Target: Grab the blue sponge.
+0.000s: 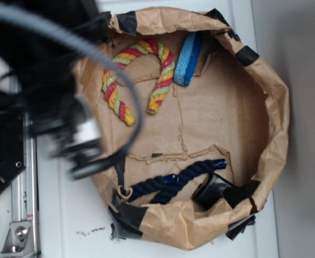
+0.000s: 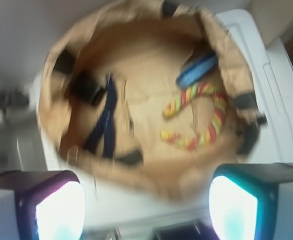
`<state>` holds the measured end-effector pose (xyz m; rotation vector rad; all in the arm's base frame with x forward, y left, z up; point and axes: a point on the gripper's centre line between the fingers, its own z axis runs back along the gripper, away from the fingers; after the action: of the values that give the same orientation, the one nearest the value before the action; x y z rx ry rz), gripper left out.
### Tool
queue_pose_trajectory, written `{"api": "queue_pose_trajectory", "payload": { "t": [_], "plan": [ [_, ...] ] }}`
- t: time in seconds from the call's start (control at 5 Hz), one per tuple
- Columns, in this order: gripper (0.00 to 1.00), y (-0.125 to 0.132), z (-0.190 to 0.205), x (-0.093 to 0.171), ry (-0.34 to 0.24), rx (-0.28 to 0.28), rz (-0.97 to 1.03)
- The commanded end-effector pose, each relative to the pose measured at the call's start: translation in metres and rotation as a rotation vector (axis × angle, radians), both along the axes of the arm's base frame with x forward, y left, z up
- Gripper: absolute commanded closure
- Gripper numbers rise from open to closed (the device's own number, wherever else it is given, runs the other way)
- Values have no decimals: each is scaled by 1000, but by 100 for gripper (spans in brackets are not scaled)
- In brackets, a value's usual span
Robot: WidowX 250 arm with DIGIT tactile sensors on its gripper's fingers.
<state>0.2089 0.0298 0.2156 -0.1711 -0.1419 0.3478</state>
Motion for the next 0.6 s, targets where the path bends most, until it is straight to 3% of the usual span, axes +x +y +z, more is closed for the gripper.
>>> {"api": "queue_pose_trajectory", "payload": {
  "t": [0.0, 0.4],
  "plan": [
    [0, 19, -61, 64, -115, 43, 459],
    [0, 33, -100, 65, -97, 76, 559]
  ]
}}
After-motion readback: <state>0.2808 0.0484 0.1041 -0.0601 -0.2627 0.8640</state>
